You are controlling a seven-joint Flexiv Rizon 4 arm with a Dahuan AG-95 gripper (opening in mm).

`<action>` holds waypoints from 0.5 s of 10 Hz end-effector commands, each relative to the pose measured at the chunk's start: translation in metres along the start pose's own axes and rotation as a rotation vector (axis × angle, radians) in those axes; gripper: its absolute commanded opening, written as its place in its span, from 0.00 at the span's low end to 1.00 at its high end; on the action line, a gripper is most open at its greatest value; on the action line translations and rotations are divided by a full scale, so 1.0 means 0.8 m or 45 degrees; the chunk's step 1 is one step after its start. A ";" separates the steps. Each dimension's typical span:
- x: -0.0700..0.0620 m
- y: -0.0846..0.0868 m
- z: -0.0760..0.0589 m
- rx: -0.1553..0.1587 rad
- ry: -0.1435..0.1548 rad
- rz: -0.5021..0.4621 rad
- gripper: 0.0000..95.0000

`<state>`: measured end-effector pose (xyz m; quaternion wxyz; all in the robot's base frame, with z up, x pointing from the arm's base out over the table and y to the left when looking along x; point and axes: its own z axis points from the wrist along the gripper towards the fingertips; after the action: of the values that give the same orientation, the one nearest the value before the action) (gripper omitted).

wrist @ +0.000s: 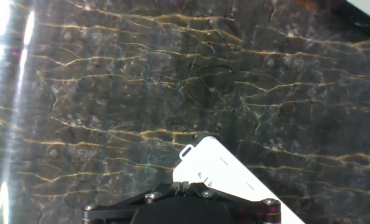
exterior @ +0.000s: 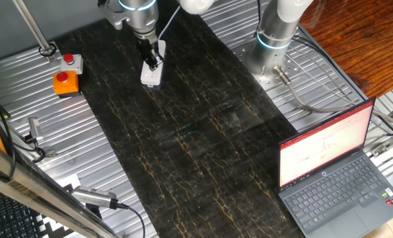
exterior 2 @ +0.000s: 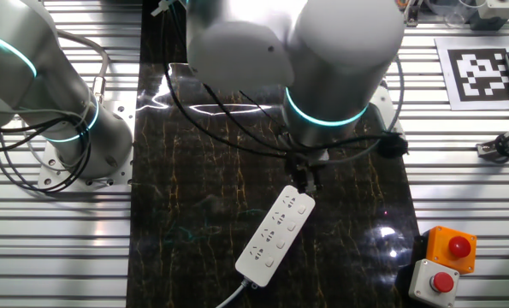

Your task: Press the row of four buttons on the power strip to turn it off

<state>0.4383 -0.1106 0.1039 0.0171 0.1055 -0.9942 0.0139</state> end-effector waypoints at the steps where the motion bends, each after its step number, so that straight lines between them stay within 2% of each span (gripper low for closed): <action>1: 0.006 -0.004 0.001 0.027 0.023 0.000 0.00; 2: 0.008 -0.006 0.002 0.045 0.034 0.011 0.00; 3: 0.010 -0.006 0.000 0.019 -0.023 0.042 0.00; 4: 0.012 -0.007 -0.002 0.020 -0.090 0.053 0.00; 5: 0.013 -0.007 -0.004 -0.014 -0.127 0.083 0.00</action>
<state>0.4295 -0.1180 0.1076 0.0101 0.0857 -0.9956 0.0356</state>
